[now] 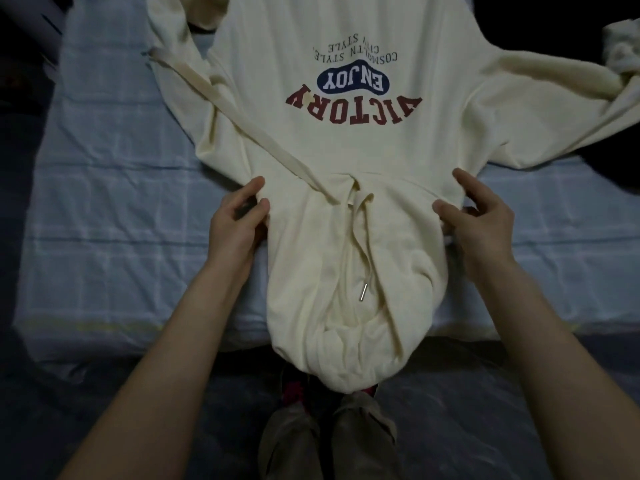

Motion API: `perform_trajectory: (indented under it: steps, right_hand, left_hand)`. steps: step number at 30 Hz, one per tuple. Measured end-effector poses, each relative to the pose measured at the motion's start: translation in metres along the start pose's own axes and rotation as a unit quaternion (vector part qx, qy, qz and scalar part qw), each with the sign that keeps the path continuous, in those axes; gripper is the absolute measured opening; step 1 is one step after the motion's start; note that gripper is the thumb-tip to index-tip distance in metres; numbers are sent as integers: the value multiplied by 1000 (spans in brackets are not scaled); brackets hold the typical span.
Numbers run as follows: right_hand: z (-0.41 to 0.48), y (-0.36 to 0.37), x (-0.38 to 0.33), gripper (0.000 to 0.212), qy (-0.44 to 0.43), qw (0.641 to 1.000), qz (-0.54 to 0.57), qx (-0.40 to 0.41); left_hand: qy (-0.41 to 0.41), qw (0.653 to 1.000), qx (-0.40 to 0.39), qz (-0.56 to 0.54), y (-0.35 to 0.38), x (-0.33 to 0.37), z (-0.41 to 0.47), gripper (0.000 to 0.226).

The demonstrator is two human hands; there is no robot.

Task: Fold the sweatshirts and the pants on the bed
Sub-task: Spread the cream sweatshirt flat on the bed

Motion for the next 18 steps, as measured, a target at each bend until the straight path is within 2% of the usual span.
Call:
perform_trajectory:
  steps: [3,6,9,12,15,18]
  right_hand:
    - [2,3,6,52,-11,1000,-3,16]
    - [6,9,16,52,-20,998,-56,24]
    - [16,16,12,65,-45,989,-137,-26]
    - [21,16,8,73,-85,965,-248,-32]
    - [21,-2,16,75,-43,979,-197,16]
    - [13,-4,19,72,-34,979,-200,2]
  left_hand:
    - [-22,999,38,1,0,-5,0,33]
    - [-33,996,78,2,-4,-8,2,34]
    - [49,989,67,125,2,6,17,48]
    - [56,976,57,203,7,7,27,55]
    - [25,978,77,193,-4,-2,26,62]
    - [1,985,46,169,-2,0,16,62]
Point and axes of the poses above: each hand's wrist, its own z-axis towards the middle knuckle, its own y-axis out of the palm, x = y × z, the point moved 6 cm from there along z, towards the middle knuckle, and after that the axes turned 5 degrees about y, right-handed, at the moved point
